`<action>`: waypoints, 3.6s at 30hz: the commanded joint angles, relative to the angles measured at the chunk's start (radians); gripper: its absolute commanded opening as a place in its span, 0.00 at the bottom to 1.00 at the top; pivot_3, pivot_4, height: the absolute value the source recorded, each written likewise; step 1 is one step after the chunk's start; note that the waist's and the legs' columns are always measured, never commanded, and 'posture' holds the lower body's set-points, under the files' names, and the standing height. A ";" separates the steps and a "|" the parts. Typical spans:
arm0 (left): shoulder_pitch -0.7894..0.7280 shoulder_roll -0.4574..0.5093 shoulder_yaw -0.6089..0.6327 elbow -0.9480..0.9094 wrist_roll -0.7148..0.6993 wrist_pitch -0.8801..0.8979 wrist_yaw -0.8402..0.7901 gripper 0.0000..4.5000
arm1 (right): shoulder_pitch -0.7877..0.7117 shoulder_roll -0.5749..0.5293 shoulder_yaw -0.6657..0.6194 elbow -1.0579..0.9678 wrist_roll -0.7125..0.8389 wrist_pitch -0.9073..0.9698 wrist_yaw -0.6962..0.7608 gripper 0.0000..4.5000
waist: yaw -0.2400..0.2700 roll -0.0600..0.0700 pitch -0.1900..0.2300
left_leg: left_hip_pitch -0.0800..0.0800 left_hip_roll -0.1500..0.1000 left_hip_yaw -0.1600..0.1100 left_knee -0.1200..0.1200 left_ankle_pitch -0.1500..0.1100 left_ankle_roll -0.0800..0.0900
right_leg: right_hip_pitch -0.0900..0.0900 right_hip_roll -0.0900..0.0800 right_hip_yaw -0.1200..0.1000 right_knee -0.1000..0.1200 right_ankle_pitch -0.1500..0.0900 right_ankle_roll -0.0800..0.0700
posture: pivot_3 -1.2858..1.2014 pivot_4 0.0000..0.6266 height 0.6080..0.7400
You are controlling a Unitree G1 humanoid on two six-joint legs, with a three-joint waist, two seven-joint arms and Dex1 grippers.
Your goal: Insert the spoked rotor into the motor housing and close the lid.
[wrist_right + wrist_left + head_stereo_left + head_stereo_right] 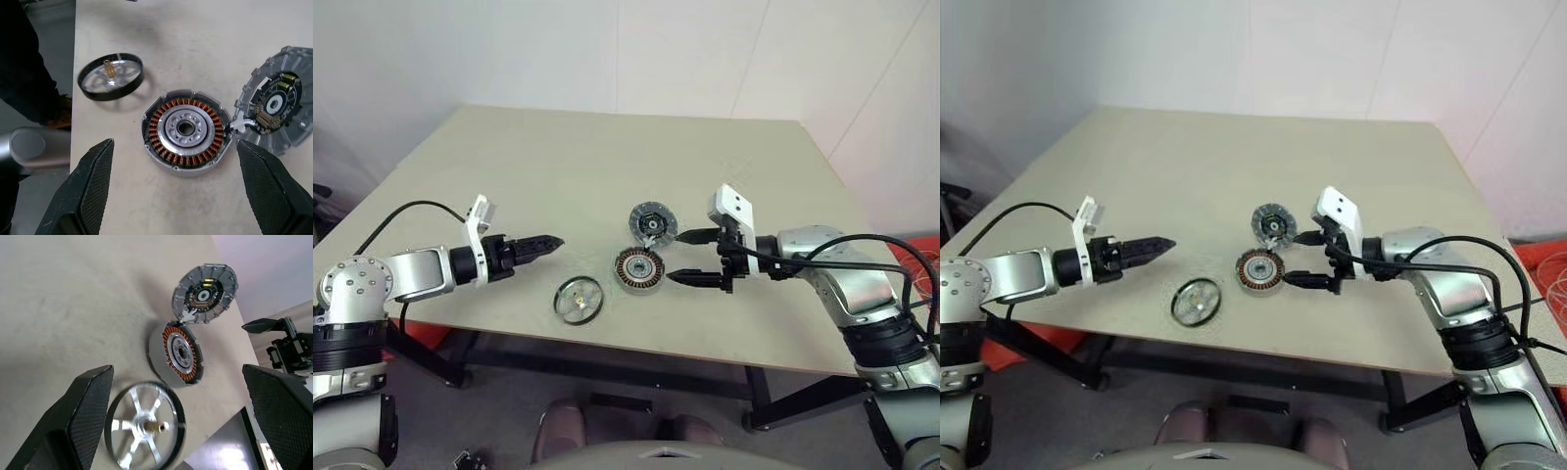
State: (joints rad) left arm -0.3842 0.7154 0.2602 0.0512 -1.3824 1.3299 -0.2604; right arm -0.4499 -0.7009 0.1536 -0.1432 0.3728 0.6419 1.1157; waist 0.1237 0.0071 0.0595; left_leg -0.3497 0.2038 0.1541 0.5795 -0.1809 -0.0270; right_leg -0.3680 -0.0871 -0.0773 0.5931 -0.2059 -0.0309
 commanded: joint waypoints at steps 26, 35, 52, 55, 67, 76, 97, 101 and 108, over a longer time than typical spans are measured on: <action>0.198 0.277 -0.348 -0.138 0.711 -0.442 -0.630 0.99 | 0.030 -0.065 -0.016 -0.020 -0.009 -0.033 0.018 1.00 | -0.001 0.000 0.000 | 0.002 0.000 -0.002 -0.002 0.000 0.000 | 0.000 0.000 0.002 0.000 -0.001 0.000 | 0.52 0.00 1.00; 0.115 0.033 -0.169 -0.032 0.520 -0.162 -0.545 0.99 | 0.040 -0.069 -0.018 -0.028 -0.009 -0.032 0.013 1.00 | -0.002 0.001 0.000 | 0.006 -0.001 0.000 0.000 0.000 0.000 | -0.002 -0.001 0.006 0.012 -0.003 -0.004 | 0.52 0.00 1.00; 0.160 -0.197 0.191 0.133 0.322 0.284 -0.334 0.99 | 0.050 -0.078 -0.024 -0.041 -0.003 -0.027 0.003 1.00 | -0.015 0.001 0.000 | 0.007 0.000 0.005 0.000 0.001 -0.002 | -0.003 0.000 0.005 0.012 -0.004 -0.004 | 0.52 0.00 1.00; 0.168 -0.232 0.199 0.130 0.304 0.284 -0.301 0.99 | 0.047 -0.076 -0.022 -0.040 -0.002 -0.027 0.002 1.00 | -0.015 0.001 0.000 | 0.007 0.000 0.005 0.000 0.001 -0.002 | -0.003 0.000 0.005 0.011 -0.004 -0.004 | 0.52 0.00 1.00; 0.138 -0.357 0.246 0.156 0.279 0.284 -0.177 0.99 | 0.048 -0.076 -0.024 -0.047 -0.001 -0.023 -0.003 1.00 | 0.001 0.004 -0.002 | 0.007 -0.003 0.001 0.000 0.001 -0.001 | 0.000 -0.003 0.005 0.009 -0.005 -0.002 | 0.52 0.00 1.00; 0.137 -0.418 0.289 0.158 0.313 0.269 -0.131 0.64 | 0.048 -0.075 -0.025 -0.045 -0.002 -0.025 -0.008 1.00 | 0.001 0.005 -0.003 | 0.005 -0.005 -0.004 0.000 0.000 0.000 | 0.002 -0.004 0.004 0.001 -0.006 0.000 | 0.52 0.00 1.00; 0.190 -0.188 0.053 -0.103 0.409 0.031 -0.405 0.09 | 0.032 -0.034 -0.122 -0.055 0.183 0.148 -0.010 1.00 | -0.002 0.009 -0.006 | 0.002 -0.001 -0.004 -0.007 0.000 0.001 | -0.002 0.000 0.003 -0.004 -0.006 0.000 | 0.52 0.00 1.00; 0.159 -0.097 0.003 -0.168 0.479 -0.155 -0.521 0.09 | 0.011 -0.025 -0.145 -0.062 0.235 0.214 -0.033 1.00 | -0.002 0.010 -0.005 | 0.001 -0.002 -0.003 -0.009 -0.001 0.001 | -0.003 0.000 0.003 -0.004 -0.006 0.000 | 0.52 0.00 1.00; 0.096 -0.032 -0.133 -0.232 0.664 -0.530 -0.699 0.09 | 0.000 -0.019 -0.145 -0.068 0.266 0.263 -0.060 1.00 | 0.000 0.009 -0.005 | 0.000 -0.003 -0.002 -0.011 -0.001 0.001 | -0.003 0.000 0.004 -0.004 -0.006 -0.001 | 0.52 0.00 1.00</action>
State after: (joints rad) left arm -0.2612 0.6890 0.1438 -0.1402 -0.7460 0.8902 -0.9181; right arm -0.4240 -0.7234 0.0420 -0.1764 0.6013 0.8918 1.0643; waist 0.1234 0.0164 0.0541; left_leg -0.3495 0.2013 0.1527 0.5689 -0.1819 -0.0256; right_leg -0.3712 -0.0873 -0.0733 0.5887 -0.2116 -0.0319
